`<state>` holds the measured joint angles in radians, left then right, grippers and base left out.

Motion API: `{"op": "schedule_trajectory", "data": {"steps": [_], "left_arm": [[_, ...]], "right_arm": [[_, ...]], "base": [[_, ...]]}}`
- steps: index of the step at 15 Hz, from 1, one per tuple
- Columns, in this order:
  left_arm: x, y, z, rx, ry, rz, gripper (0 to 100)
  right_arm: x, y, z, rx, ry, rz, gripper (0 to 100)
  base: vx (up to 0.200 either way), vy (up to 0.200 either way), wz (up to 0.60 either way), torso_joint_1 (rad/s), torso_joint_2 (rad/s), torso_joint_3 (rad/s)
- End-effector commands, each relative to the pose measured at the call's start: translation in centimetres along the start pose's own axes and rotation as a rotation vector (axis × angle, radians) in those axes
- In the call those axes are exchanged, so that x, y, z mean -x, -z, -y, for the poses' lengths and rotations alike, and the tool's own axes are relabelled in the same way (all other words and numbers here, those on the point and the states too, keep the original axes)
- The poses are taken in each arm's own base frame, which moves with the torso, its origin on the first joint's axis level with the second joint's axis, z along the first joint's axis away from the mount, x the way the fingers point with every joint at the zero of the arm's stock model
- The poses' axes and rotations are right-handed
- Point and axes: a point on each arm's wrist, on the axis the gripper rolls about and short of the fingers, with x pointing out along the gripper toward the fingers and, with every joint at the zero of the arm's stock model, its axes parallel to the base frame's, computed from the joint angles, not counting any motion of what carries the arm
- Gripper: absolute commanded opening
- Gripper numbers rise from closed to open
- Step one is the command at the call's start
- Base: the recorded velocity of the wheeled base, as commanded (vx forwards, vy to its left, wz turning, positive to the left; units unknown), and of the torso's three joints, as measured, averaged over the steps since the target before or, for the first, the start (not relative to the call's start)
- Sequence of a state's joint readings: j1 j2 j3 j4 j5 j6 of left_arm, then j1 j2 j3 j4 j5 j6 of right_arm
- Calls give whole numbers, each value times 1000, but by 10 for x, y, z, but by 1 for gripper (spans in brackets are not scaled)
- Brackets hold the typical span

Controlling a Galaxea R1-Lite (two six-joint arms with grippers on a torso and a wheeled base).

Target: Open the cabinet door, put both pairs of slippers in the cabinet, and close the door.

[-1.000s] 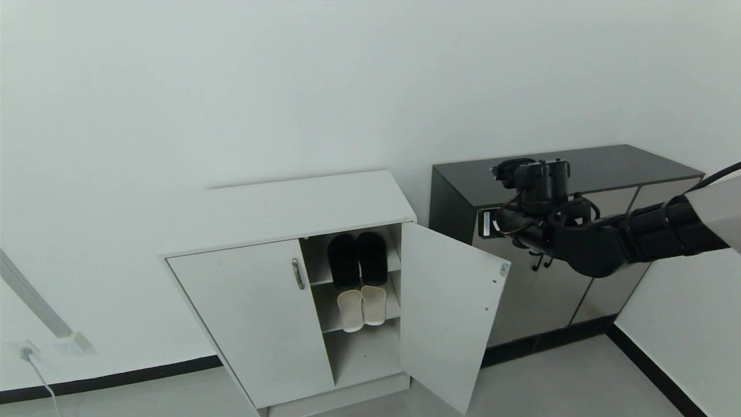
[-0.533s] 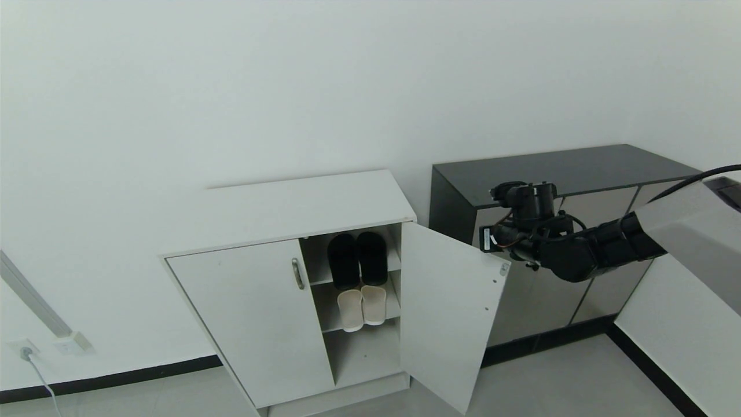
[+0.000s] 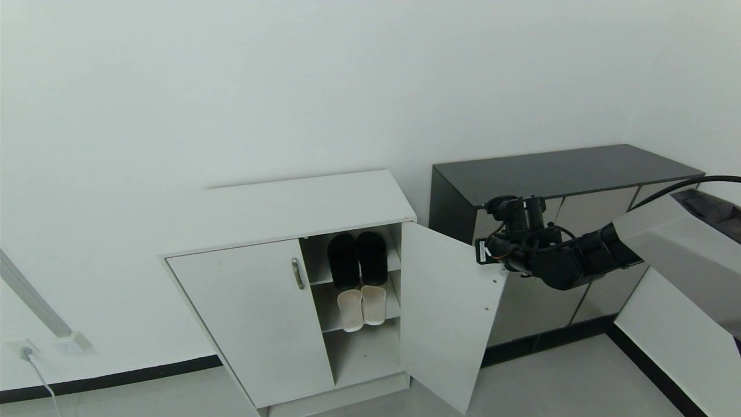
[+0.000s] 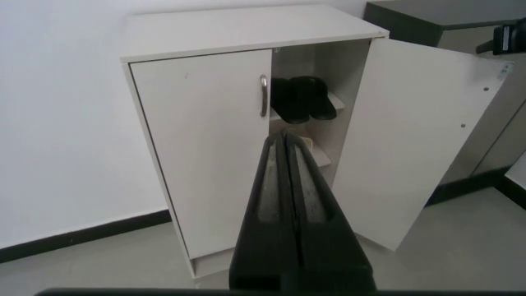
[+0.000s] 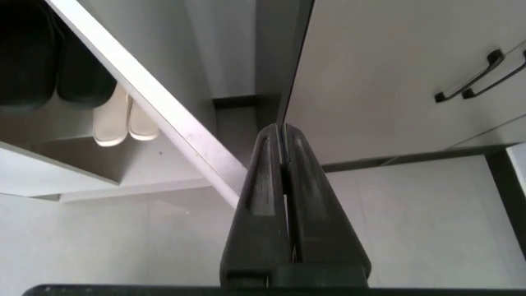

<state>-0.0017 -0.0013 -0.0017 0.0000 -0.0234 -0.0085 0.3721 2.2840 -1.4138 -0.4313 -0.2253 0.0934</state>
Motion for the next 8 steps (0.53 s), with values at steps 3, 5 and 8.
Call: {"op": "schedule_trajectory", "data": {"steps": [3,5,8], "left_arm": [[0,0,0,1,1,-1,0],[0,0,0,1,1,-1,0],[0,0,0,1,-1,-1,0]], "right_arm": [[0,3,-4,6,-8,-7,0],[3,5,-10,13,-20,-14,0],[14,9,-27,16,-54,-30,0]], "base": [[0,0,0,0,0,0],[0,0,0,0,0,0],[0,0,0,0,0,0]]}}
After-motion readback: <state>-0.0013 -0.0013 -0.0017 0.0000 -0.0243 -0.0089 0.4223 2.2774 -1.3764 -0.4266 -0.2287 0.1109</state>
